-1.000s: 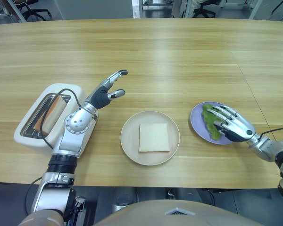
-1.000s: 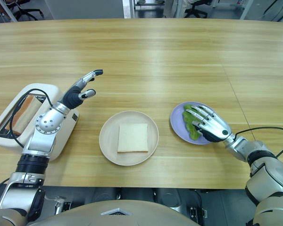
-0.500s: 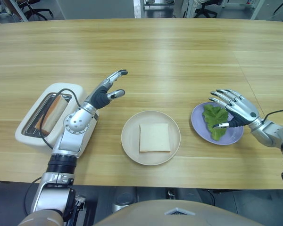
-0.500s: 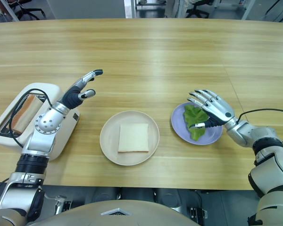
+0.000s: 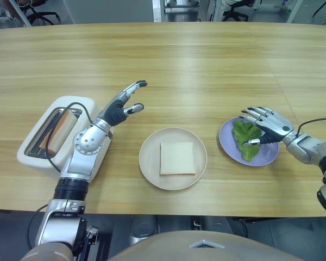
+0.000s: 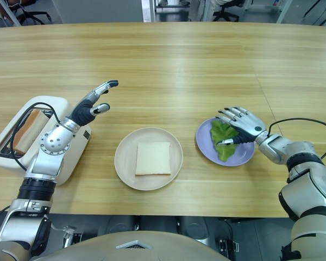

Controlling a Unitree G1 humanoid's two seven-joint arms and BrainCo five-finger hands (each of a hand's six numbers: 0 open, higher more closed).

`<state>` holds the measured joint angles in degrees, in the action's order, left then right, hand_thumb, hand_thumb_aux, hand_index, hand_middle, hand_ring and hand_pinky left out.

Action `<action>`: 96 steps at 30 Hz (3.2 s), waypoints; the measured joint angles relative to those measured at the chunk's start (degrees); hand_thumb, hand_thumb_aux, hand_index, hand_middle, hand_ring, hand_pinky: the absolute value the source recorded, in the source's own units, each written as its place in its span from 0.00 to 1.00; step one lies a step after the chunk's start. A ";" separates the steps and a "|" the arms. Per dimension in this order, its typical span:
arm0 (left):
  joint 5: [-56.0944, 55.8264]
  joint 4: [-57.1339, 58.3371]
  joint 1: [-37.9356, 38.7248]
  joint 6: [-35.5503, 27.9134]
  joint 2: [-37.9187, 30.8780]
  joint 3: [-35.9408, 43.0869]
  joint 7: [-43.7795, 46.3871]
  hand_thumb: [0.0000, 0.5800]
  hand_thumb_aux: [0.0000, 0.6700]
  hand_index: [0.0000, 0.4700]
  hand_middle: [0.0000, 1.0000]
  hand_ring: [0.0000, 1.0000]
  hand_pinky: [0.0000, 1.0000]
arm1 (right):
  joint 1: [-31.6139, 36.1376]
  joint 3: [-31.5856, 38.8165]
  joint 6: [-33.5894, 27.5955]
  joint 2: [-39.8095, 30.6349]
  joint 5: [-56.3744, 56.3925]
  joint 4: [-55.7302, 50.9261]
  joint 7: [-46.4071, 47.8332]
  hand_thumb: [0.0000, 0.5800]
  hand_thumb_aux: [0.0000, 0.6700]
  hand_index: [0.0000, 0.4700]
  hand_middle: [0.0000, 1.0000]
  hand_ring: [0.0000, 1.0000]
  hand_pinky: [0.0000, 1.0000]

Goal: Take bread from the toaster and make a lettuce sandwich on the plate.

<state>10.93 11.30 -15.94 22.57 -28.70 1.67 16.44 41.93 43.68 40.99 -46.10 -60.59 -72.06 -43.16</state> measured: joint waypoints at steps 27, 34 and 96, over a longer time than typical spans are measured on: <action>-0.01 0.00 0.26 0.00 -0.12 0.00 0.06 0.00 0.00 0.00 0.00 0.00 0.00 | -0.13 4.55 -4.79 2.78 -1.70 -2.30 0.45 1.00 1.00 0.98 0.00 0.00 0.00; -0.01 0.00 0.26 0.00 -0.37 0.00 0.07 0.00 0.00 0.00 0.00 0.00 0.00 | -0.76 4.48 -3.23 2.80 -1.45 -2.24 0.12 1.00 1.00 0.98 0.00 0.00 0.00; 0.45 1.31 -0.77 0.56 -0.23 0.03 -0.19 0.00 0.00 0.00 0.00 0.00 0.00 | -1.88 -3.05 17.21 15.74 1.60 35.84 13.24 1.00 1.00 0.98 0.00 0.00 0.00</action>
<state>11.39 12.61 -16.70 23.13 -28.93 1.70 16.25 40.05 40.63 58.20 -30.36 -58.99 -36.22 -29.92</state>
